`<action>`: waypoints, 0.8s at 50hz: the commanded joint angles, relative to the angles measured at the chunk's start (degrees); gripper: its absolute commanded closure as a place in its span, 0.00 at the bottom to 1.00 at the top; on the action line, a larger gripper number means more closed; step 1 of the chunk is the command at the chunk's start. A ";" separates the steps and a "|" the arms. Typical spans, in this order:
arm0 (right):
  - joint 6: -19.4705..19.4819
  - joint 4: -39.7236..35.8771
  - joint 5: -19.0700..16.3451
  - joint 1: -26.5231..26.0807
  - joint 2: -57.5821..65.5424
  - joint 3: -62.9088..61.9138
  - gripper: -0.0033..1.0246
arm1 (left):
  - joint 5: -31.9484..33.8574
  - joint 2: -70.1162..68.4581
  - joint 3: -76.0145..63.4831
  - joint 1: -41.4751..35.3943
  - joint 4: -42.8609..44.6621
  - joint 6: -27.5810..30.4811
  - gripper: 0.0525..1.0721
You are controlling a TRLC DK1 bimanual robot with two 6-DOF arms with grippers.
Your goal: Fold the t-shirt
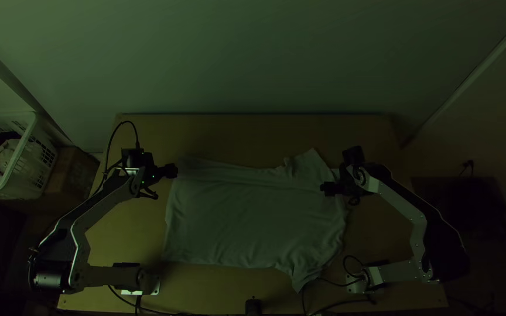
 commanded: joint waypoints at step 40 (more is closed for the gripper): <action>4.94 -28.00 -0.36 2.29 -22.03 1.48 0.04 | 0.67 -28.86 -0.99 -2.63 -33.26 4.30 0.05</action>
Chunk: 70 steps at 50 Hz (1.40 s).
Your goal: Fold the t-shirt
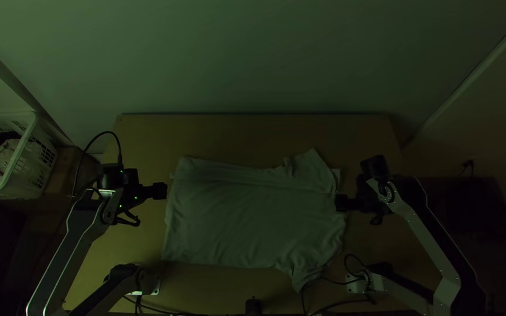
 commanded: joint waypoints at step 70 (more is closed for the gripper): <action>9.63 -2.47 -14.60 5.86 5.70 -18.81 0.16 | 1.40 4.95 -6.02 -7.10 -28.90 11.25 0.27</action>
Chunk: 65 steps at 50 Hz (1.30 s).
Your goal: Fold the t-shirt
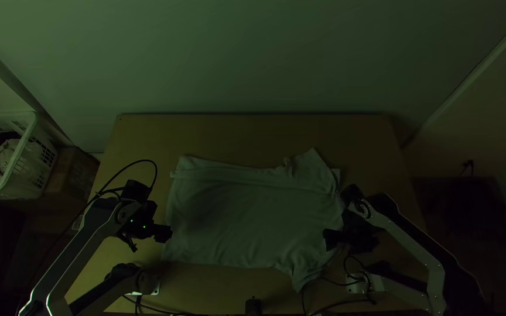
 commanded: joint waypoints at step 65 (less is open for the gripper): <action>-3.26 5.36 3.69 -1.14 1.88 -0.71 0.97 | 0.66 22.94 -0.29 -13.09 -8.76 2.91 0.34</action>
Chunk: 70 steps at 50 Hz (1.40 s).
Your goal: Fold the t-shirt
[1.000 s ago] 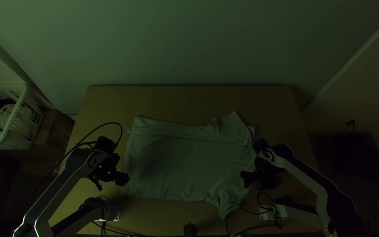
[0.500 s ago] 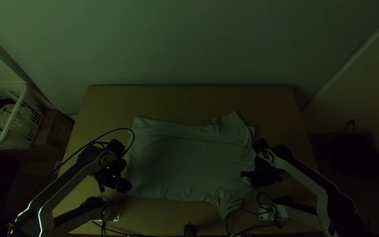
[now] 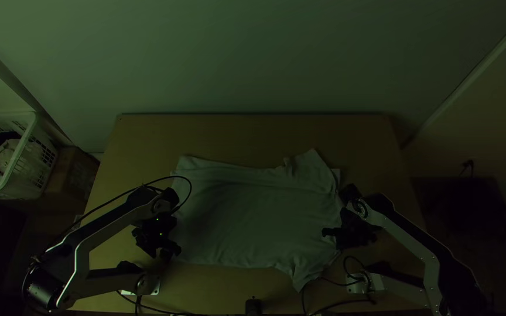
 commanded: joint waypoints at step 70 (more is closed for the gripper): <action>-3.60 -5.05 5.75 -4.20 -3.01 10.53 0.97 | 0.68 -1.01 13.60 8.05 4.68 4.79 0.98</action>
